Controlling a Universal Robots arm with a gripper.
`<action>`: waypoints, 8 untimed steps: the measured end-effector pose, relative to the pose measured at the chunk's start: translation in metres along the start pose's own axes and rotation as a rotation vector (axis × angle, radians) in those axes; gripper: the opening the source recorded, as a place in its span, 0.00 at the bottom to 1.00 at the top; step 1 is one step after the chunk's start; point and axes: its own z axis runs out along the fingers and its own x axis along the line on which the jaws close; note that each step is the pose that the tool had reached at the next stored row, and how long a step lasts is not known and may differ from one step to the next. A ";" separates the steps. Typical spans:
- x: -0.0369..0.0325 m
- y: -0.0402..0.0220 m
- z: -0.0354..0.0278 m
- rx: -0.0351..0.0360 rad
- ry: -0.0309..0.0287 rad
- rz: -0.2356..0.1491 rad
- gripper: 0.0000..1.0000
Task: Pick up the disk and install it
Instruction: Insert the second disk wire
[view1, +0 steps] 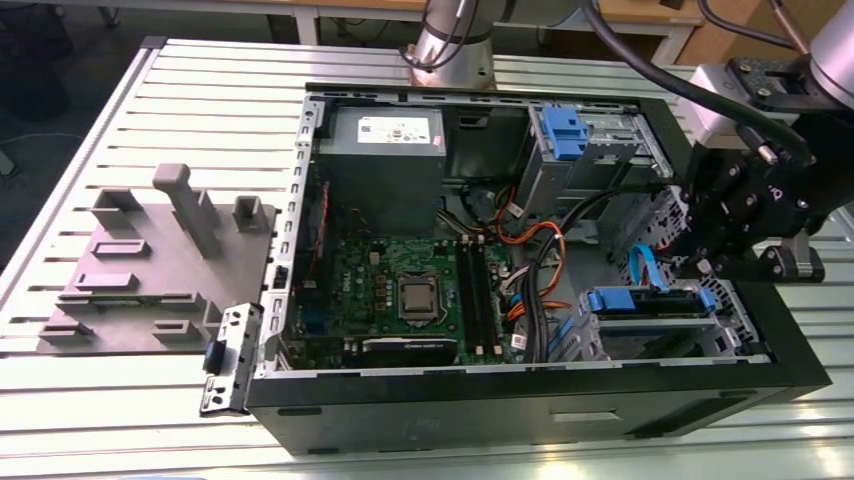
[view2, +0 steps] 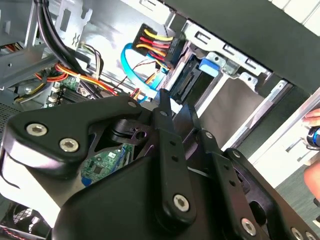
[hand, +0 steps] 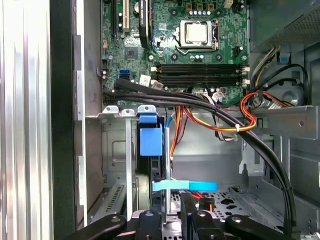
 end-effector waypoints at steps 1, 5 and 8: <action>0.0000 -0.0016 0.0000 0.0000 0.0000 0.000 0.30; -0.0005 -0.0043 0.0001 0.0000 -0.0002 0.000 0.30; -0.0016 -0.0047 0.0001 0.0000 0.0000 0.000 0.30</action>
